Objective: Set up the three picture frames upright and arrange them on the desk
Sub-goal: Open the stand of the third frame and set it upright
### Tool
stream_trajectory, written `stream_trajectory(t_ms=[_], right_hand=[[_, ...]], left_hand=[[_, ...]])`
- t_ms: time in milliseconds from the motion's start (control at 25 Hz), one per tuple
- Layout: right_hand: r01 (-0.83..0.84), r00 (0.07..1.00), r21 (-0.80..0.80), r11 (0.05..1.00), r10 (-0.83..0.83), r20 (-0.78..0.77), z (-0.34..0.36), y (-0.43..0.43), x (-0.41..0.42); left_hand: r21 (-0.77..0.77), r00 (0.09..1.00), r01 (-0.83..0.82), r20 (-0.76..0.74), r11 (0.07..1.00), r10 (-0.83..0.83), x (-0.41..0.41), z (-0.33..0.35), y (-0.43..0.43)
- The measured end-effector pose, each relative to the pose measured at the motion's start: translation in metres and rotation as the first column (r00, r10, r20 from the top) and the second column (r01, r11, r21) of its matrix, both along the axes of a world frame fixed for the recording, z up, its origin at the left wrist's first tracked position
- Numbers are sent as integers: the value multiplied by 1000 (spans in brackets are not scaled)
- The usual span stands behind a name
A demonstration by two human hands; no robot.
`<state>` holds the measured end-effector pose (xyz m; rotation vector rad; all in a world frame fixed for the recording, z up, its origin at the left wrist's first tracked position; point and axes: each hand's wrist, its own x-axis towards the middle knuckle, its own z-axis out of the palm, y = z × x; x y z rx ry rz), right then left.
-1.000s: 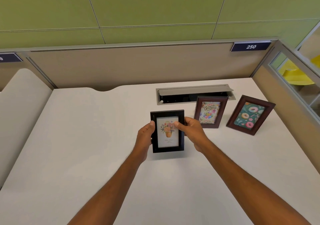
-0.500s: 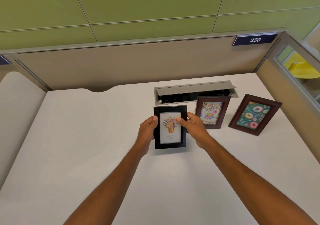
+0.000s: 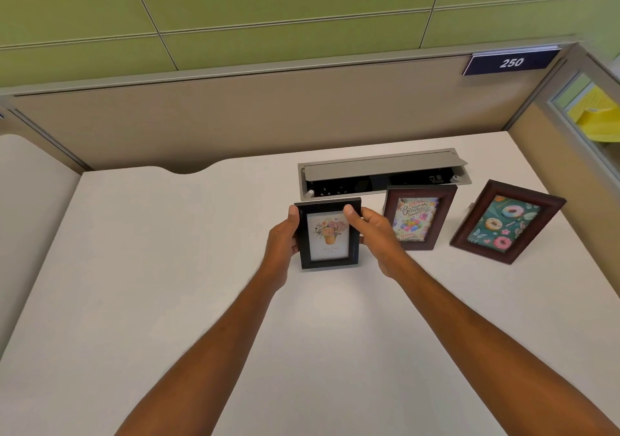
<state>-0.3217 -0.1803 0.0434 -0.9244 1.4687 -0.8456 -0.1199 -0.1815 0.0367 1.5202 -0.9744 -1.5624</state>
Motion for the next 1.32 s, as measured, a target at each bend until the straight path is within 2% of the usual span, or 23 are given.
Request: stream_trajectory(t_ms=[400,680,960,1080,1240,1320], right_hand=[[75,993,55,996,-80,92,-15,-20,4],[58,993,86,995,-67,96,-19,-23,6],[-4,997,61,998,-1,77,-19,-14,7],[-34,999,2,999,34,12,-15,-6,-1],[-106,981,-54,993,96,-167,-15,16,-21],[-123,973,-66,990,108,-203,-18,32,-32]], left_hand=[[9,1000,-18,14,1000,18,2,-7,-21],[31,1000,-9,24,999,8,6,-9,-23],[56,997,74,-39,996,-72,17,-14,-20],[76,999,25,35,997,-28,29,-24,-11],[163,953,-228,240,960,186,45,-36,6],[223,938,-257,293,940,187,52,-43,18]])
